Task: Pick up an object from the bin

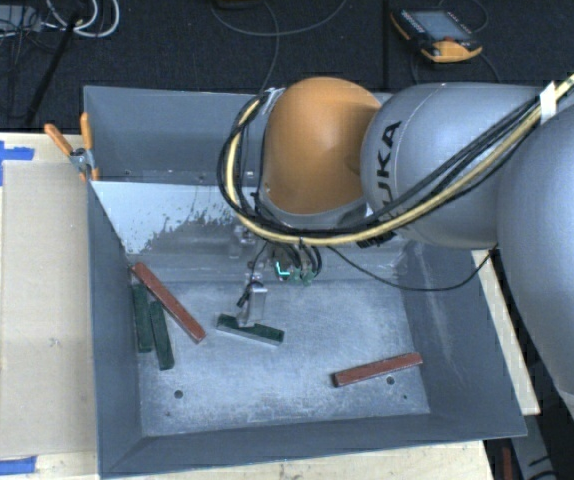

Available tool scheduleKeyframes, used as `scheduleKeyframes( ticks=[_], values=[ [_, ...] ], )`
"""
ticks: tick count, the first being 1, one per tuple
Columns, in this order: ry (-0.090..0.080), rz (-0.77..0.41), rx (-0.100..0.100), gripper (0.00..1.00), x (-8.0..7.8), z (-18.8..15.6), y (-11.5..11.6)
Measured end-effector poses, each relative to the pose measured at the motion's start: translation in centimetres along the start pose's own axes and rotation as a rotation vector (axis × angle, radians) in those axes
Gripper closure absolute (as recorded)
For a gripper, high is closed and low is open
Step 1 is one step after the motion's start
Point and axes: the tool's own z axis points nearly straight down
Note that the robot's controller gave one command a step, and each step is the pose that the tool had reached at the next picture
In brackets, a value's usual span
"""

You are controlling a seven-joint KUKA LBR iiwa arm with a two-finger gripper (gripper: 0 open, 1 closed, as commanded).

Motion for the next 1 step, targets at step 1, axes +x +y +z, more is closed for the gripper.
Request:
scheduleKeyframes(
  ticks=[1],
  values=[
    [0.001,0.022,0.001,0.00,1.42,11.61,-2.67]
  ],
)
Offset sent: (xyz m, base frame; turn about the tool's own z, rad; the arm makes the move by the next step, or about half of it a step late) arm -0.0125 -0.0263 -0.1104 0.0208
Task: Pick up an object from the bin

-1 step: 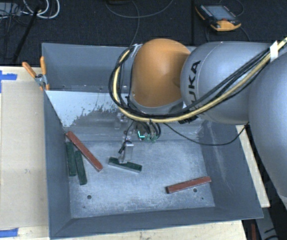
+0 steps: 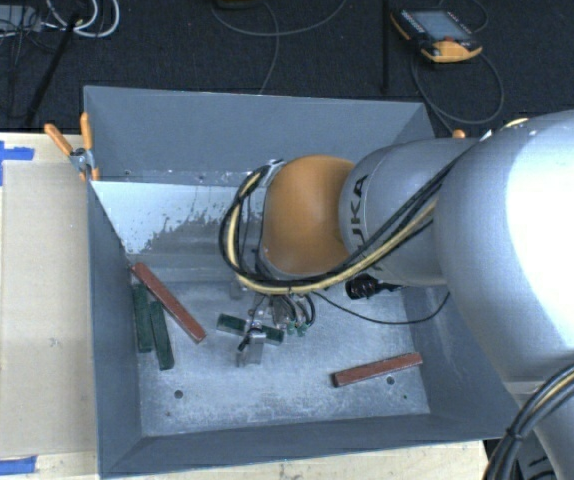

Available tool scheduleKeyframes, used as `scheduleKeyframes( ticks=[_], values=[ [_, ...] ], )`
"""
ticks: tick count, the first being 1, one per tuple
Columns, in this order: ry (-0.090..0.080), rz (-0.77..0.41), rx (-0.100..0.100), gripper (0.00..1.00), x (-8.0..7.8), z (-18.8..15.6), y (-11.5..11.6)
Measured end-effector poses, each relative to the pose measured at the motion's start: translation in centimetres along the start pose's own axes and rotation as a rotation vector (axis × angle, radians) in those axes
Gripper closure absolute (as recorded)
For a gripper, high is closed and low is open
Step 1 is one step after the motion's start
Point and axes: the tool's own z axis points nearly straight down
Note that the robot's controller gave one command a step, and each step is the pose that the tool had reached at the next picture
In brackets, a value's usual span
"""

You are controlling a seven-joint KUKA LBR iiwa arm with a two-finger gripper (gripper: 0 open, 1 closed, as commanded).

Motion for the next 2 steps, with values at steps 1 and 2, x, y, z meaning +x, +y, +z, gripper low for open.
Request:
scheduleKeyframes(
  ticks=[1,2],
  values=[
    [-0.008,0.003,-0.003,1.00,-0.3,-0.5,0.1],
    [-0.019,0.114,-0.004,1.00,-0.2,-15.1,-2.8]
  ],
)
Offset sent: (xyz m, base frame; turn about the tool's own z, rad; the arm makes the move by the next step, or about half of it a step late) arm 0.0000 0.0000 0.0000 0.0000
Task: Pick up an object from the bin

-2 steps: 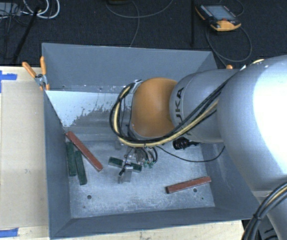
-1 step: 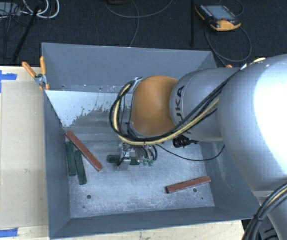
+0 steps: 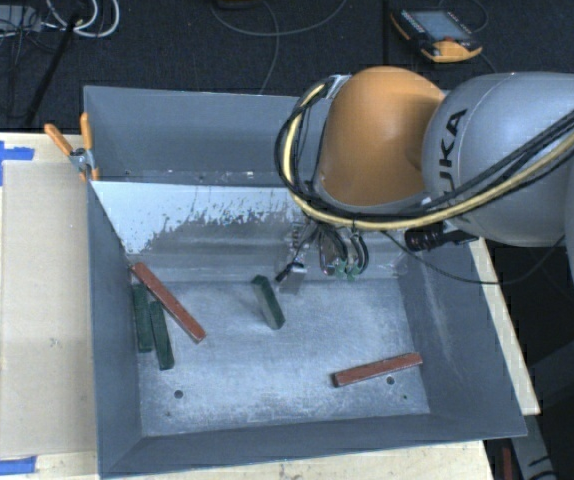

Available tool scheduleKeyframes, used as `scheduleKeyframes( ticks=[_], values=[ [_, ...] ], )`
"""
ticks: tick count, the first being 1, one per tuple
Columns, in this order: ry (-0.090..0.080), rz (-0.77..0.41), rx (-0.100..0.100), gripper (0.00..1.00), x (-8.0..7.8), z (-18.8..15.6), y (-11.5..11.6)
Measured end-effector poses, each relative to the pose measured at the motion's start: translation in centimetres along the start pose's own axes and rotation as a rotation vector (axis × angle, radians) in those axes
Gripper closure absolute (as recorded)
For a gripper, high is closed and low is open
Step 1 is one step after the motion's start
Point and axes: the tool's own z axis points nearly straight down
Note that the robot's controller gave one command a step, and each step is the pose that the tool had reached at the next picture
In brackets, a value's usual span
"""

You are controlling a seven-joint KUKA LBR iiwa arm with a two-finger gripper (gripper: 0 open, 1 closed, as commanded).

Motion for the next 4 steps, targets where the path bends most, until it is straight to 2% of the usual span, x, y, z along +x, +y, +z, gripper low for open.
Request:
scheduleKeyframes(
  ticks=[1,2,3,4],
  values=[
    [0.008,0.000,0.002,0.00,0.1,0.5,0.0],
    [0.011,-0.314,0.001,0.00,-1.1,14.3,-1.6],
    [0.006,-0.317,0.002,0.00,-3.9,14.6,-5.5],
    [0.011,-0.261,-0.002,0.00,-1.1,14.6,1.1]
  ],
)
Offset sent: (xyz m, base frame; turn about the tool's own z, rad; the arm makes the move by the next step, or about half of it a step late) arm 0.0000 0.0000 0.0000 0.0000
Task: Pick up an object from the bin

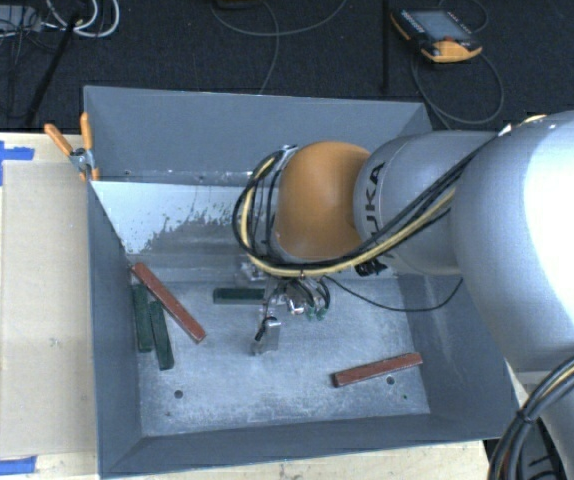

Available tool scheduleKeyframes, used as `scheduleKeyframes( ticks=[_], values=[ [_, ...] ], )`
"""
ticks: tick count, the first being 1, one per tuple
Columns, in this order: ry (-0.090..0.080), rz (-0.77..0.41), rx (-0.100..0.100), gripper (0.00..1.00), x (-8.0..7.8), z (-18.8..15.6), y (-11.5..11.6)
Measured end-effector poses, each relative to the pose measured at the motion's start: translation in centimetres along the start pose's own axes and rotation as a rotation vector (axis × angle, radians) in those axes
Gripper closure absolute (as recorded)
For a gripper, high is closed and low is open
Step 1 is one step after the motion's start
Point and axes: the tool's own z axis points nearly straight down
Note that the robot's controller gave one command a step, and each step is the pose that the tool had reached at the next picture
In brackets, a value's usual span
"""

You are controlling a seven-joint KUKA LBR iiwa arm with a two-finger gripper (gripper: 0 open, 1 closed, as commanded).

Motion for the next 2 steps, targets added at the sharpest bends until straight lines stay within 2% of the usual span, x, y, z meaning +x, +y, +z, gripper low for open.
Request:
scheduleKeyframes(
  ticks=[1,2],
  values=[
    [-0.002,0.006,0.002,1.00,-0.1,-0.1,-0.4],
    [-0.012,0.015,0.002,1.00,1.2,-17.4,0.3]
  ],
)
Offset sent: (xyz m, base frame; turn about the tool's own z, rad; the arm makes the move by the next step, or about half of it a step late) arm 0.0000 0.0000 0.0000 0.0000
